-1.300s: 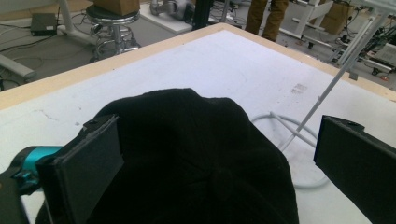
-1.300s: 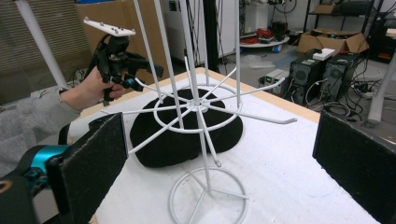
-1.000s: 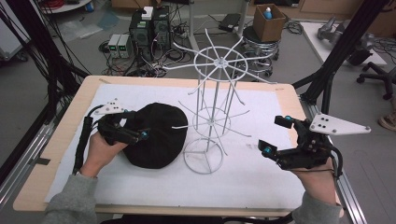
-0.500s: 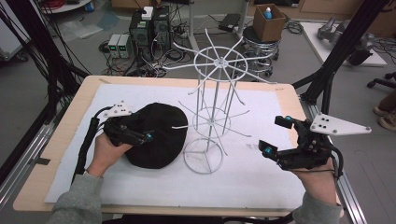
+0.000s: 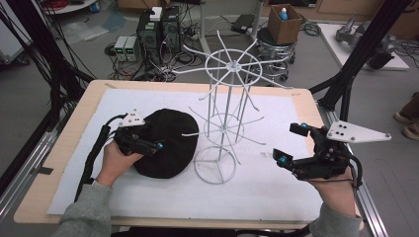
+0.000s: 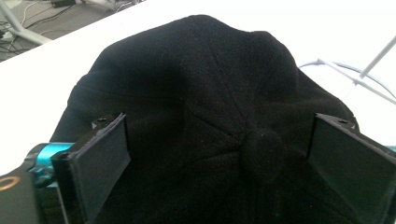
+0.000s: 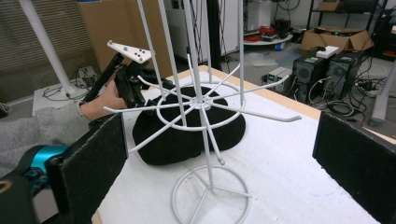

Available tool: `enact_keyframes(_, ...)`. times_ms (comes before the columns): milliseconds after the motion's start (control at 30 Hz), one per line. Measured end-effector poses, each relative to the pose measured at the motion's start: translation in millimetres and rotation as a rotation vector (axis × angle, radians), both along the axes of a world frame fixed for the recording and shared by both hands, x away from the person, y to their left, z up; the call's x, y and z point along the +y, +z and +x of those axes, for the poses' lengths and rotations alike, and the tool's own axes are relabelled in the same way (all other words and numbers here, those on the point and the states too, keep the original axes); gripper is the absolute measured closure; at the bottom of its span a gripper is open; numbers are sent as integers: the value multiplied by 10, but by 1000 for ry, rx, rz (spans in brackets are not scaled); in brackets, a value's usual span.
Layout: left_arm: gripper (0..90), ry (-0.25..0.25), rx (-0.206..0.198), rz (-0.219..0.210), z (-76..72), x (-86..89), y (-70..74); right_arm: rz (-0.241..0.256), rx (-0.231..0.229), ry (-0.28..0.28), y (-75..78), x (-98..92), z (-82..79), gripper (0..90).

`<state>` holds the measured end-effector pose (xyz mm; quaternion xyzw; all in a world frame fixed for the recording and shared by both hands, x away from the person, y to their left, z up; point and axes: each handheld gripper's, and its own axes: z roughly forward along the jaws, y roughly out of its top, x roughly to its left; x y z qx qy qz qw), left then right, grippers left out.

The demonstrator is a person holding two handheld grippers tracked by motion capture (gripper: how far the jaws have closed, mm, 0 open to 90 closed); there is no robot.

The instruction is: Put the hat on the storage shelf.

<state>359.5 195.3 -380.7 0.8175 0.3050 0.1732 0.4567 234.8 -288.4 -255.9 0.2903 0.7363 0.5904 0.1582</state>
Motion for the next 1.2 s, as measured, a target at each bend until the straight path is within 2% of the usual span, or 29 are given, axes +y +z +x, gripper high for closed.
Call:
enact_keyframes(200,100,2,4,-4,0,8,4,1,-1,0,1,0,-2,21)
enact_keyframes(300,208,-14,23,-14,4,16,1,-2,-5,2,-1,6,4,21)
enact_keyframes(500,351,-16,49,-7,17,1,-25,-3,1,5,-6,13,8,21)
enact_keyframes(600,463,-19,54,-13,16,12,-19,-5,2,4,-9,14,12,21)
enact_keyframes(633,463,-24,55,-18,17,18,-17,-5,2,4,-9,14,12,21)
enact_keyframes(667,537,-23,57,-20,14,22,-13,-4,4,5,-10,14,14,21)
enact_keyframes(700,563,-24,60,-21,17,36,-8,-3,7,5,-11,15,14,21)
enact_keyframes(833,677,-19,76,-23,22,45,-15,-9,8,6,-21,21,26,21)
enact_keyframes(900,732,-2,88,-7,31,46,-23,-10,12,5,-24,28,30,21)
enact_keyframes(1033,755,2,110,0,45,59,-32,-12,10,6,-29,33,38,21)
enact_keyframes(1200,760,-5,108,-36,34,102,18,-15,17,7,-36,44,50,21)
